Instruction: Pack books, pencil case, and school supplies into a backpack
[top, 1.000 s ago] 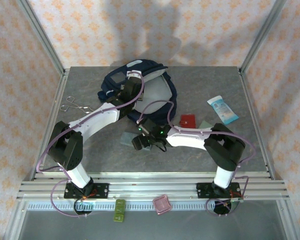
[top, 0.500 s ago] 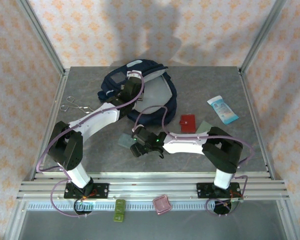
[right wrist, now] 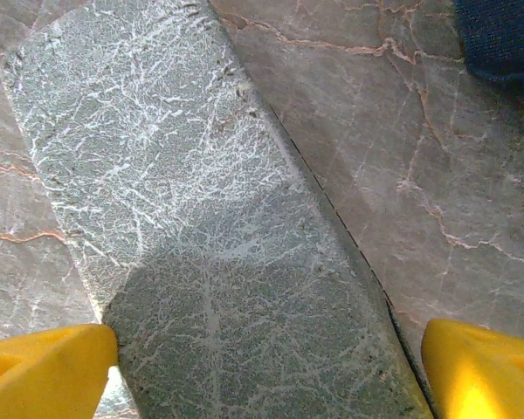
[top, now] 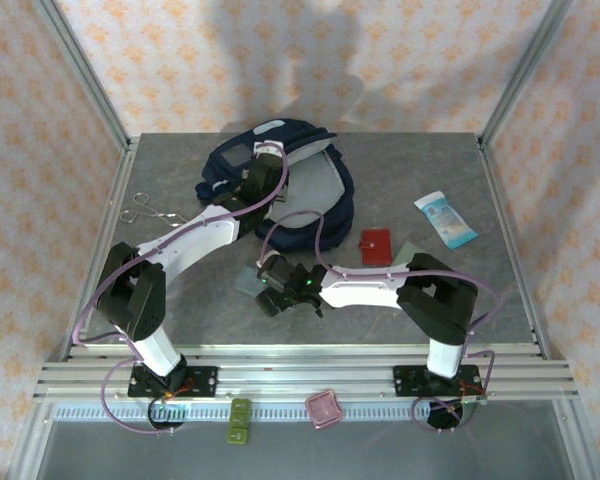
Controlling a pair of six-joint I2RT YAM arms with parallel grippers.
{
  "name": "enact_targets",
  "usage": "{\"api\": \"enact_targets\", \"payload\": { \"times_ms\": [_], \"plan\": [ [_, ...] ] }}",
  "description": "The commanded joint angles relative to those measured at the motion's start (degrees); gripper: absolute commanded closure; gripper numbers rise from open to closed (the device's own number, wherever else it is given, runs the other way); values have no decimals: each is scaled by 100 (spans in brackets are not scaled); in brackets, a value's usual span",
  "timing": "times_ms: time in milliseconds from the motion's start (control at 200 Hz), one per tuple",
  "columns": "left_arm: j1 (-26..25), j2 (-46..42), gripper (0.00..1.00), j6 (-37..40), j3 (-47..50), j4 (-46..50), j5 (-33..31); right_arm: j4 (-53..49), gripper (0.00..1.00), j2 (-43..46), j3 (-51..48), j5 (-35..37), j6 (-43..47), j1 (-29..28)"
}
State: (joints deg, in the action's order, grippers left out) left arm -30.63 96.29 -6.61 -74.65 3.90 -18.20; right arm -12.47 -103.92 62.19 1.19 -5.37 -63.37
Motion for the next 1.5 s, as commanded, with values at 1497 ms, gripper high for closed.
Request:
{"api": "enact_targets", "payload": {
  "times_ms": [1497],
  "plan": [
    [181,382,100,-116,-1306,541,210,-192,3,118,-296,-1076,1153,335]
  ]
}}
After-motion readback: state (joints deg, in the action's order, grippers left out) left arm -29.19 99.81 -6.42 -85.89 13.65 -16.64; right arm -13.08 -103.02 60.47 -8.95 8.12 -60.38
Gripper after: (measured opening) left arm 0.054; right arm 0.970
